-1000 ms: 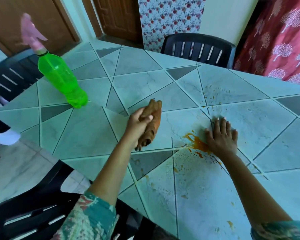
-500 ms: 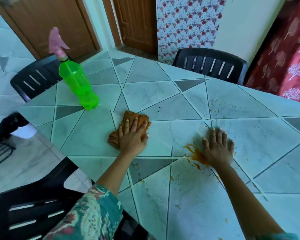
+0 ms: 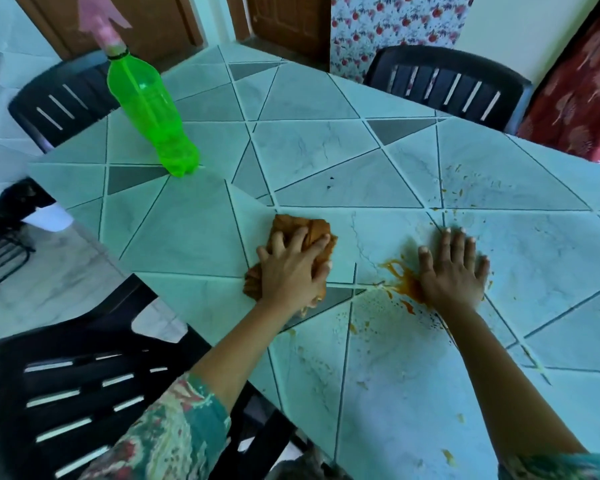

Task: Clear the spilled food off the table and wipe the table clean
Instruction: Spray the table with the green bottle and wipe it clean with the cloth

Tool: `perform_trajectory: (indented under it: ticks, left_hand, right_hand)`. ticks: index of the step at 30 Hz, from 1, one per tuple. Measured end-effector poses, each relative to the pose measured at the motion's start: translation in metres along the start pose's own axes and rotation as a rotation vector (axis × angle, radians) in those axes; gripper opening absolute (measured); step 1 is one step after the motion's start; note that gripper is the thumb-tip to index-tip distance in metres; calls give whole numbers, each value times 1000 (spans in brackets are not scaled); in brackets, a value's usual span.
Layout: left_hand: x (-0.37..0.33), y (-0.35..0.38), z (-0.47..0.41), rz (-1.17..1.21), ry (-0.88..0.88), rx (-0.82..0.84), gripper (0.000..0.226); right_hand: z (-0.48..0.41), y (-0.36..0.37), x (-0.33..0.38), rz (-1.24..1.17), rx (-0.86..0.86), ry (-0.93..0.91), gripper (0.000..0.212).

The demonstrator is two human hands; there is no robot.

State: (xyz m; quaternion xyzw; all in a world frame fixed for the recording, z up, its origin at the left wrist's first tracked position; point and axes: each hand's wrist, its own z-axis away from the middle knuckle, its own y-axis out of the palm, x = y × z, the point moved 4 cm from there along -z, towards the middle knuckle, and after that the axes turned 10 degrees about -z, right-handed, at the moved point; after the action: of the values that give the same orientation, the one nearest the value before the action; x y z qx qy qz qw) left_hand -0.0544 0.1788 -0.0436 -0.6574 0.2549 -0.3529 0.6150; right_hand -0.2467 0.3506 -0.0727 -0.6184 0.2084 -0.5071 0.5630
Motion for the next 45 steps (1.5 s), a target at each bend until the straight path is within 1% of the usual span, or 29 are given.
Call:
perform_trajectory:
  ticks: [2, 5, 8, 9, 11, 13, 15, 17, 19, 21, 24, 25, 27, 29, 30, 32, 33, 35, 37, 39, 41, 43, 45]
  left_hand:
    - [17, 4, -31, 26, -43, 48, 50]
    - [88, 19, -65, 138, -245, 118, 52]
    - [148, 27, -42, 194, -423, 134, 55]
    - [152, 26, -24, 192, -469, 133, 55]
    - [131, 25, 14, 143, -523, 123, 55]
    - [85, 20, 39, 85, -481, 107, 55]
    - [46, 15, 42, 47, -370, 81, 56]
    - [36, 13, 26, 50, -248, 71, 56]
    - [56, 15, -2, 95, -173, 84, 54]
    - [95, 20, -21, 151, -212, 125, 54]
    - [151, 25, 0, 158, -392, 166, 54]
    - [154, 25, 15, 148, -428, 170, 54]
    - [137, 24, 49, 106, -461, 145, 54]
    - [95, 18, 72, 82, -421, 104, 61]
    - [72, 13, 76, 84, -374, 92, 63]
    - [44, 8, 68, 95, -280, 86, 62]
    - [42, 8, 58, 108, -237, 89, 59]
    - [64, 12, 34, 135, -213, 96, 55]
    - [111, 20, 13, 174, -304, 117, 54]
    - [160, 29, 9, 184, -420, 159, 54]
    - [187, 32, 24, 172, -506, 168, 54]
    - [179, 30, 50, 135, -537, 132, 54]
    - [139, 26, 78, 92, -479, 97, 55]
  right_hand:
    - [1, 0, 0, 1, -1, -6, 63]
    - [2, 0, 1, 13, -6, -3, 63]
    - [1, 0, 0, 10, -6, 5, 63]
    - [2, 0, 0, 9, -2, 7, 63]
    - [2, 1, 0, 0, 6, 6, 64]
    - [3, 0, 2, -18, 20, 4, 65]
    - [3, -4, 3, -40, 41, 9, 66]
    - [4, -6, 7, -48, 45, 10, 66]
    - [8, -9, 18, -65, 1, -20, 66]
    - [13, -10, 37, -73, -45, -94, 64]
    - [24, 2, 79, -34, 19, -274, 65]
    - [30, 8, 90, -5, 52, -328, 64]
    - [40, 22, 110, 57, 111, -417, 64]
    - [48, 30, 122, 98, 127, -467, 71]
    - [51, 31, 124, 109, 127, -480, 74]
    - [54, 35, 126, 117, 133, -496, 72]
    - [56, 37, 124, 122, 142, -497, 68]
    - [57, 41, 122, 130, 153, -499, 61]
    - [58, 45, 121, 126, 165, -494, 58]
    - [58, 48, 120, 103, 154, -498, 61]
    - [59, 48, 120, 62, 136, -508, 72]
    - [60, 49, 119, 51, 131, -523, 80]
    - [60, 49, 118, 62, 136, -519, 77]
